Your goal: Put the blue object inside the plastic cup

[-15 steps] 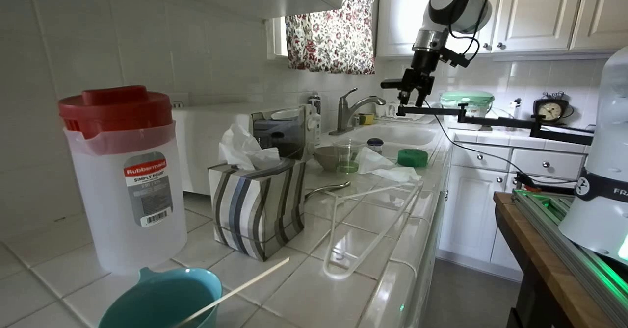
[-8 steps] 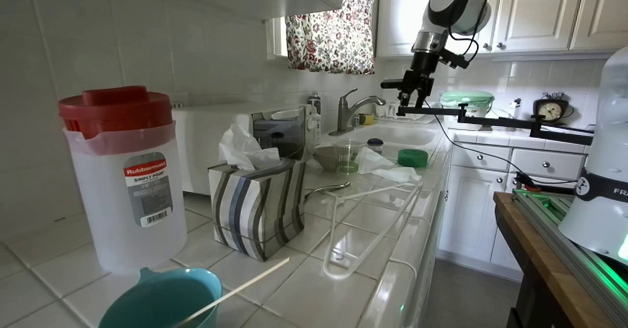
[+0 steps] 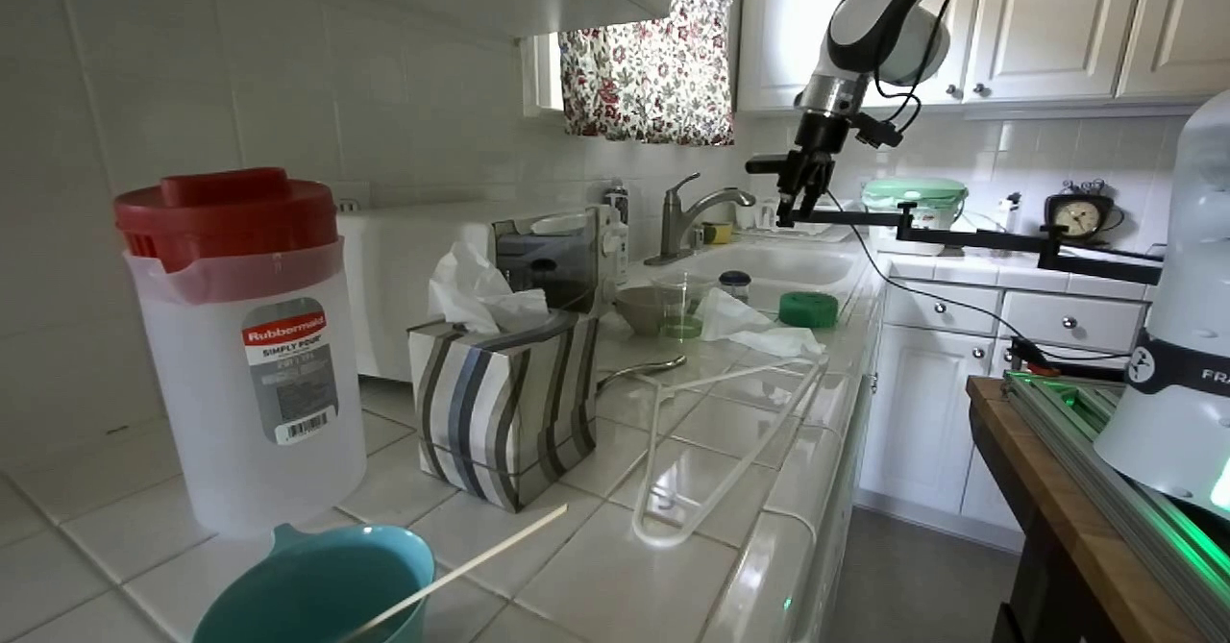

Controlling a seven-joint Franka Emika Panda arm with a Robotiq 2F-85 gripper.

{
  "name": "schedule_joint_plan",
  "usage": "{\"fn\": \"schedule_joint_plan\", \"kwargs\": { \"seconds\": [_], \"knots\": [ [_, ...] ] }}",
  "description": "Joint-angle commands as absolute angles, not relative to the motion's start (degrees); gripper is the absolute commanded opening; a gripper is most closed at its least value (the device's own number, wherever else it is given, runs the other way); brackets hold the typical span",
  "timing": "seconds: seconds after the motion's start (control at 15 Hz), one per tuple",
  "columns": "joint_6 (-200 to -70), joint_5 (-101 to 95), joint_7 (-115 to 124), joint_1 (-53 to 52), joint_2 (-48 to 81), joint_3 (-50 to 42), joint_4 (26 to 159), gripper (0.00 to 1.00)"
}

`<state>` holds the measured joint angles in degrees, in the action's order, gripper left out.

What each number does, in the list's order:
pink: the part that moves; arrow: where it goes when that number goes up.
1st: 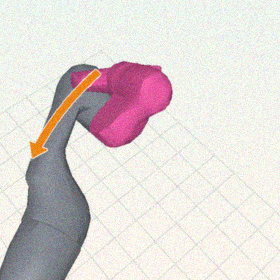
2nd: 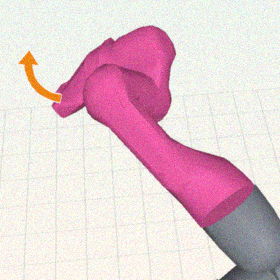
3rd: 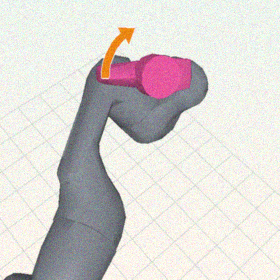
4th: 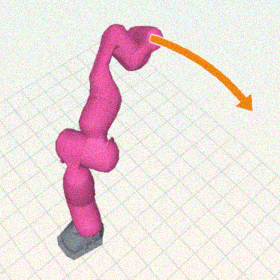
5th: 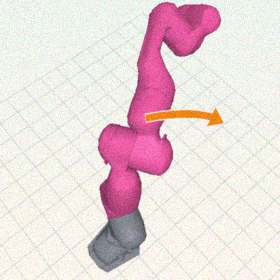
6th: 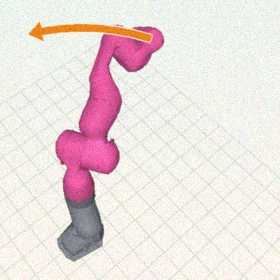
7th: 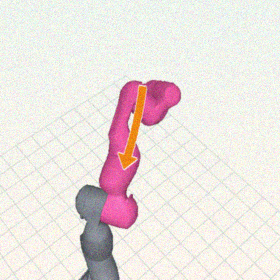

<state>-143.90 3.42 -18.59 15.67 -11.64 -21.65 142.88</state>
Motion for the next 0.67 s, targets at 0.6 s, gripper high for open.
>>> {"fn": "schedule_joint_plan", "kwargs": {
  "seconds": [0.6],
  "knots": [
    [-150.4, 19.5, -38.0, 14.0, -2.4, -22.5, 137.7, 1.00]
  ]
}}
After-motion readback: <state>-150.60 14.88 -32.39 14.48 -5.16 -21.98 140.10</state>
